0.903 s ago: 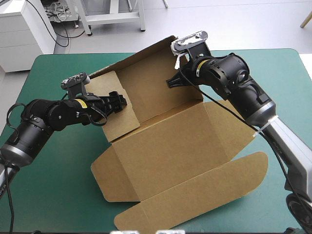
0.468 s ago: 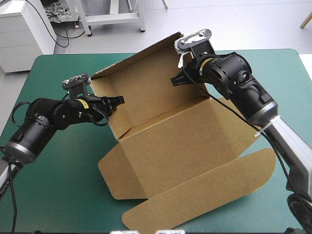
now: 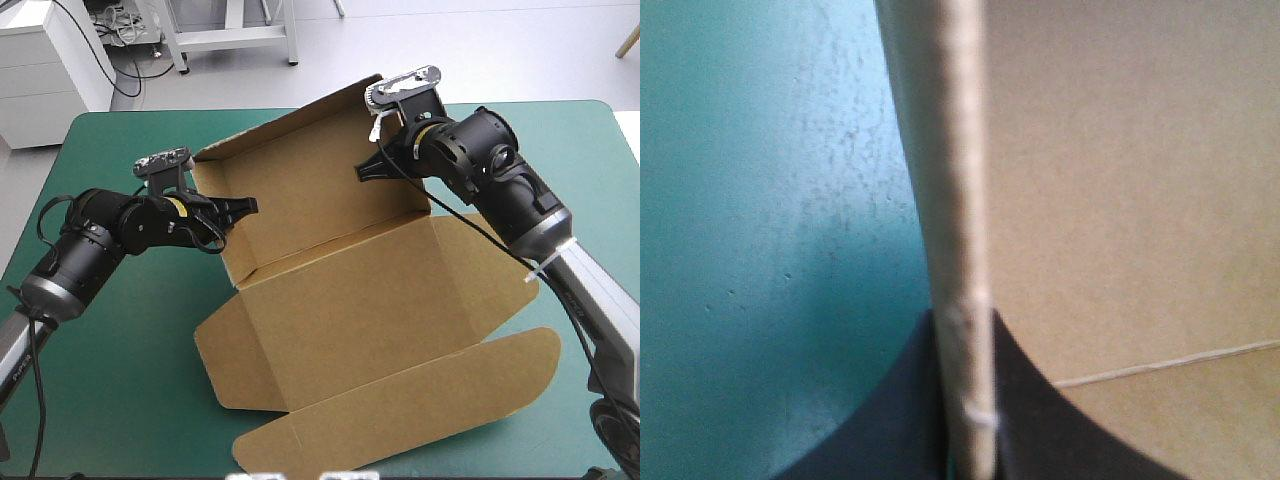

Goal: Fold the box

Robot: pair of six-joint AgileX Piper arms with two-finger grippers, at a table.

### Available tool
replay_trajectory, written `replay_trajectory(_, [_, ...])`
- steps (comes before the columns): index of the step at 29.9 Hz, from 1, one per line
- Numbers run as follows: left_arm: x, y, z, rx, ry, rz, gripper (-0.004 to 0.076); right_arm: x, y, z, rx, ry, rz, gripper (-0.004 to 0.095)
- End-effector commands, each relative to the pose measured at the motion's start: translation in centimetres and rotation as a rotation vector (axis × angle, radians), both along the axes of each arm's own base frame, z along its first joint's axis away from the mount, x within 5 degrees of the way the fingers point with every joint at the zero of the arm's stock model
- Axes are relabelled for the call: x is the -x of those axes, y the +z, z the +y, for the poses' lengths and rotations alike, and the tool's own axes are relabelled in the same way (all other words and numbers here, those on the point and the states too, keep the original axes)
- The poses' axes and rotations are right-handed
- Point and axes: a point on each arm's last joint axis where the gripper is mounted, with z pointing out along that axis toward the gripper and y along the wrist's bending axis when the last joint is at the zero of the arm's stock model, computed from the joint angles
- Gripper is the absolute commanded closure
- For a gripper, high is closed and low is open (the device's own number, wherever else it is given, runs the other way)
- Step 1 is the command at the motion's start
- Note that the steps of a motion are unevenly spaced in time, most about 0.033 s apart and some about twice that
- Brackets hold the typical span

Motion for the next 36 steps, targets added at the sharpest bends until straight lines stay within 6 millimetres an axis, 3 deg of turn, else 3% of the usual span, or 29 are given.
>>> replay_trajectory(1, [-0.1, 3.5, -0.9, -0.023, -0.053, -0.134, 0.0732, 1.1, 1.9, -1.1, -0.102, -0.036, 0.007, 0.0910])
replay_trajectory(6, [-1.8, 3.6, -3.1, -0.172, -0.112, -0.095, 0.0732, -0.5, -0.3, -2.6, -0.096, -0.059, 0.177, 0.0910])
replay_trajectory(12, [-5.2, 1.4, -5.7, -0.193, -0.138, 0.003, 0.0731, -3.2, -2.9, -3.9, -0.161, -0.077, 0.304, 0.0910])
replay_trajectory(18, [-7.4, -1.2, -7.2, -0.268, -0.200, 0.140, 0.0731, -5.0, -4.9, -4.1, -0.155, -0.097, 0.359, 0.0909])
replay_trajectory(25, [-8.6, -3.8, -7.9, -0.316, -0.214, 0.255, 0.0731, -6.0, -7.4, -3.5, -0.143, -0.086, 0.433, 0.0909])
replay_trajectory(36, [-9.4, -5.3, -8.7, -0.294, -0.229, 0.270, 0.0731, -7.1, -10.3, -4.3, -0.110, -0.120, 0.506, 0.0908])
